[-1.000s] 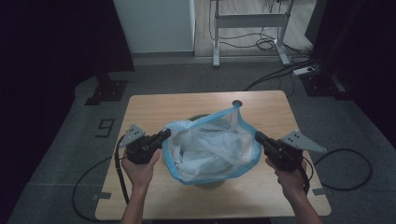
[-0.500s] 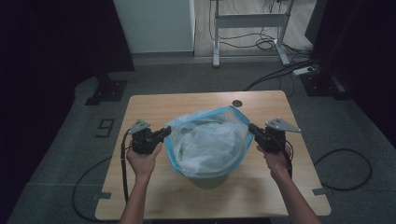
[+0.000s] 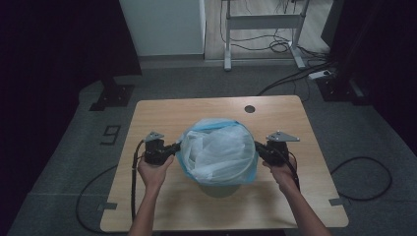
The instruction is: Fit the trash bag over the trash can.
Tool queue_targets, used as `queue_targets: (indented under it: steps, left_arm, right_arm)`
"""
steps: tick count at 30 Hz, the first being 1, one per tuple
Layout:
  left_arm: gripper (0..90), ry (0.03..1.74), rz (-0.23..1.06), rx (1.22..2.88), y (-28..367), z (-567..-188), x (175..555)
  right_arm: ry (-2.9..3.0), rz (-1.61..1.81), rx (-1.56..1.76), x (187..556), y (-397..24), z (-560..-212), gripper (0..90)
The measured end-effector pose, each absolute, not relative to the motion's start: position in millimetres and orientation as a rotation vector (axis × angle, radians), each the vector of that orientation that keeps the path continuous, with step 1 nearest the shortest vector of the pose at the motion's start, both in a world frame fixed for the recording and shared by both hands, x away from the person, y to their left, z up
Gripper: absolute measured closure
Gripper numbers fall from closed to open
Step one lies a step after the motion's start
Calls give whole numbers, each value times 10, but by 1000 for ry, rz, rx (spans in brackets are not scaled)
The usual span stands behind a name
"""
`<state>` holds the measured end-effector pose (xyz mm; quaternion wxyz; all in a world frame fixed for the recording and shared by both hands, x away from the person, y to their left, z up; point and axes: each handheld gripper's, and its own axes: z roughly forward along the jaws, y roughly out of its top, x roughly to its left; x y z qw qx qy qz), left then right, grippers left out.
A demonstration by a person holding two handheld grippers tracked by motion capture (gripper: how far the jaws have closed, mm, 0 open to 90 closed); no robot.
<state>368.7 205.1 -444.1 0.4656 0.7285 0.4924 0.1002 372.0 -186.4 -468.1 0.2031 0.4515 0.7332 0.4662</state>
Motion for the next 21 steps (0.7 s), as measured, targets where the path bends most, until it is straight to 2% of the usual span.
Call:
queue_targets:
  steps: [10,21]
  left_arm:
    - [894,1262,153,1851,2020,-4629,3736]
    - [894,1247,169,1862,2118,-4757,3571]
  right_arm:
    - [2123,1274,1271,3713,-1797,-4800,883]
    - [2110,1246,1301,3661,-1912,-4925,877]
